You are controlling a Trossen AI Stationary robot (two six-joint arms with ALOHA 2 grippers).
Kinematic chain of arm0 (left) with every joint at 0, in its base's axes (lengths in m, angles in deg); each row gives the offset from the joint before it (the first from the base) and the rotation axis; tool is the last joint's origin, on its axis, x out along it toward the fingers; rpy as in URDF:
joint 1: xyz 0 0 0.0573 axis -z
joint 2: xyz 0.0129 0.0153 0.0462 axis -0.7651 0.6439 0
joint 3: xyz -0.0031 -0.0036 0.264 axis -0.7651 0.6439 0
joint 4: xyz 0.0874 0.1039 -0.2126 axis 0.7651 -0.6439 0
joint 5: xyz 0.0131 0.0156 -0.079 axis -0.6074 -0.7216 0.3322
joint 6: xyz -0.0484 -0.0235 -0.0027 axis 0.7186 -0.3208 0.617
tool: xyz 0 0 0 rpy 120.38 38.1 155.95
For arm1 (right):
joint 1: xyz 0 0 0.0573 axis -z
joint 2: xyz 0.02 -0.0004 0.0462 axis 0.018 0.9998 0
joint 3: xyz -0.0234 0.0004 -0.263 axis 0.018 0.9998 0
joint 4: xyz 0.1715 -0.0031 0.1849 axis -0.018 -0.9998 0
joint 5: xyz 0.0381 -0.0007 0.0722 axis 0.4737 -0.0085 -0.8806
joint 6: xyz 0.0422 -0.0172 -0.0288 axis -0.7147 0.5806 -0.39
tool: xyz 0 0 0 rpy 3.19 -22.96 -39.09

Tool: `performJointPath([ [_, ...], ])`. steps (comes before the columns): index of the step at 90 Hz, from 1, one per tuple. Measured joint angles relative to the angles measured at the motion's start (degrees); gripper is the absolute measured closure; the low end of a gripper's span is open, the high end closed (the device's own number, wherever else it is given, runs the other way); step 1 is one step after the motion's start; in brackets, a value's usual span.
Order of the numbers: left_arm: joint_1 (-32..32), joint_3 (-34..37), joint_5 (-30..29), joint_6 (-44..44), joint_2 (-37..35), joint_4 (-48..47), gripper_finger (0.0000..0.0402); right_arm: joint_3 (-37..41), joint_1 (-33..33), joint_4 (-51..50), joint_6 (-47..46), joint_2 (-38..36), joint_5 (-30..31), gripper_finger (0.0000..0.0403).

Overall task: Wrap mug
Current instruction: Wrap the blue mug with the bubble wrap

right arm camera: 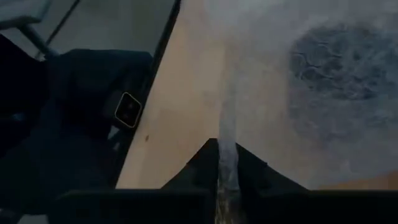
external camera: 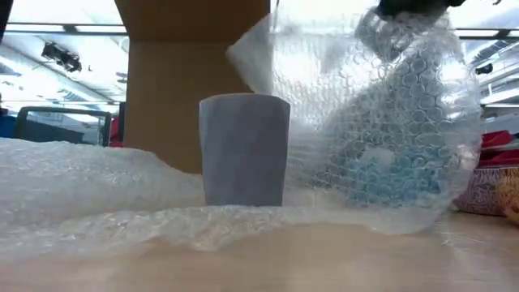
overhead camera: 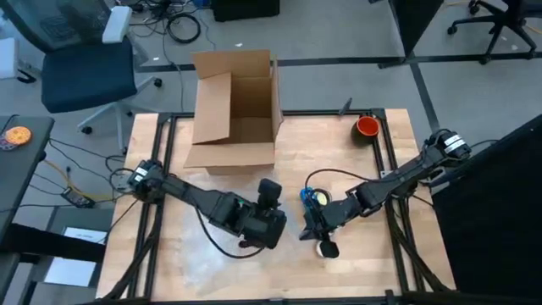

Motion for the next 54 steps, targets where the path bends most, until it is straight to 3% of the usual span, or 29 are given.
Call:
performJointPath([
  [25, -1.7, 0.0, 3.3, 3.4, 0.1, -3.2, 0.0279, 0.0, 0.0, -0.6, 0.8, 0.0, 0.0, 0.0403],
  [35, -1.7, 0.0, 7.9, 8.0, 0.1, -5.5, 0.026, 0.0, 0.0, -1.6, 0.8, 0.0, 0.0, 0.0403],
  [54, 0.2, 0.0, 6.7, 9.4, 0.1, -8.3, 0.0211, 0.0, 0.0, -1.7, 0.8, 0.0, 0.0, 0.0403],
])
